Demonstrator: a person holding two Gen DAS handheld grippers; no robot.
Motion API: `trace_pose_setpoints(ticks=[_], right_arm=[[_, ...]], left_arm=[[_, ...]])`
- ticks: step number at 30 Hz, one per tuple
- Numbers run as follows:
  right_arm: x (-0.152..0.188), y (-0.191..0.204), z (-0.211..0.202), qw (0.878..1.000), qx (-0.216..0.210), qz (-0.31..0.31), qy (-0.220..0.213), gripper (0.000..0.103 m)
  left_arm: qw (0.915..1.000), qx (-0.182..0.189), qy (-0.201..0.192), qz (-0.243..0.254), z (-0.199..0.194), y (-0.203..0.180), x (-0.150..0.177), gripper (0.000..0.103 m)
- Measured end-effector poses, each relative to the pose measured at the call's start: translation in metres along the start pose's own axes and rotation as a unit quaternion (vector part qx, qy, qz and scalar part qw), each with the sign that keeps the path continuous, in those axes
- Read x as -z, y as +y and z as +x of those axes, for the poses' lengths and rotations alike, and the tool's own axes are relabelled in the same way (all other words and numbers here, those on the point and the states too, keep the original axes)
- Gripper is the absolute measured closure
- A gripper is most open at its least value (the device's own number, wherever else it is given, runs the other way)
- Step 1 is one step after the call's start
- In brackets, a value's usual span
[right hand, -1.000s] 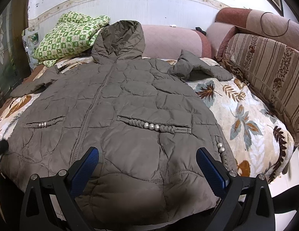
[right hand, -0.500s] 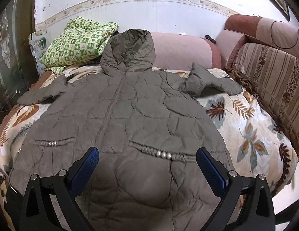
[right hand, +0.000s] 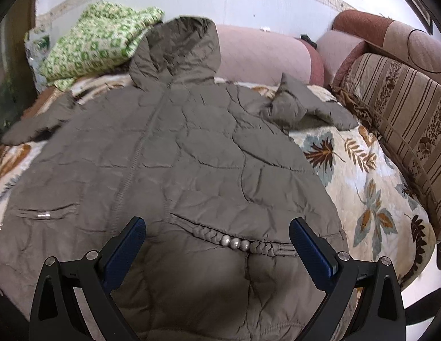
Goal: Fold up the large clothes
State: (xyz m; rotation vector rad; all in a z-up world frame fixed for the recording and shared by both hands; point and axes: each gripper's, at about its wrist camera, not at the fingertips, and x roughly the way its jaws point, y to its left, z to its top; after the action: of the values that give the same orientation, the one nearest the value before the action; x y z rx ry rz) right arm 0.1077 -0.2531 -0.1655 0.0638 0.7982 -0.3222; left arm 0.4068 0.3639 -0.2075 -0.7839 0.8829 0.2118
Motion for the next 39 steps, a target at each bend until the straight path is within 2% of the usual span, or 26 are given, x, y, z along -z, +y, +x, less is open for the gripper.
trace_pose_setpoints(ticks=[3,9,10,12,13,15,19,21,23,26,28,31,35,36,39], right_arm=[[-0.003,0.002,0.014,1.0,0.014,-0.005,0.014,0.001],[-0.008,0.008,0.035,0.999,0.023,-0.023,0.033,0.001],[-0.009,0.009,0.038,0.999,0.025,-0.026,0.034,0.001],[-0.009,0.01,0.043,0.999,0.027,-0.026,0.037,0.001],[-0.009,0.009,0.045,0.999,0.027,-0.024,0.041,0.001],[-0.01,0.008,0.049,0.998,0.029,-0.019,0.046,0.001],[-0.009,0.004,0.047,0.999,0.027,-0.013,0.045,0.001],[-0.009,0.002,0.043,0.999,0.025,-0.014,0.036,0.001],[-0.008,-0.001,0.036,0.999,0.021,-0.012,0.025,0.001],[-0.009,-0.005,0.03,1.0,0.013,-0.006,0.016,0.001],[-0.008,-0.009,0.026,1.0,0.006,0.003,0.012,0.001],[-0.008,-0.016,0.02,1.0,-0.003,0.015,0.005,0.001],[-0.005,-0.031,0.013,0.999,-0.007,0.035,-0.002,0.001],[-0.005,-0.037,0.012,0.999,-0.009,0.044,-0.002,0.001],[-0.006,-0.055,0.009,0.997,-0.019,0.075,-0.002,0.001]], left_arm=[[0.9993,0.022,0.01,-0.03,0.027,0.01,-0.016,0.031],[0.9984,0.024,0.011,-0.049,0.057,0.013,-0.035,0.031],[0.9985,0.025,0.01,-0.048,0.058,0.011,-0.036,0.034],[0.9992,0.012,0.014,-0.036,0.062,0.005,-0.039,0.061],[0.9994,-0.002,0.019,-0.028,0.064,0.002,-0.04,0.078],[0.9997,-0.006,0.016,-0.02,0.059,-0.003,-0.04,0.09],[0.9999,0.002,-0.008,0.01,0.028,-0.032,-0.035,0.092],[0.9986,0.009,-0.025,0.046,0.006,-0.062,-0.028,0.093],[0.9957,0.035,-0.031,0.079,-0.014,-0.094,-0.017,0.093],[0.9859,0.09,-0.023,0.139,-0.04,-0.155,0.015,0.094],[0.9742,0.12,-0.015,0.19,-0.053,-0.201,0.05,0.094],[0.9542,0.167,0.019,0.248,-0.057,-0.259,0.108,0.094],[0.9273,0.199,0.071,0.309,-0.04,-0.318,0.192,0.092],[0.9234,0.202,0.08,0.316,-0.035,-0.326,0.208,0.092],[0.915,0.19,0.1,0.342,-0.017,-0.343,0.258,0.075]])
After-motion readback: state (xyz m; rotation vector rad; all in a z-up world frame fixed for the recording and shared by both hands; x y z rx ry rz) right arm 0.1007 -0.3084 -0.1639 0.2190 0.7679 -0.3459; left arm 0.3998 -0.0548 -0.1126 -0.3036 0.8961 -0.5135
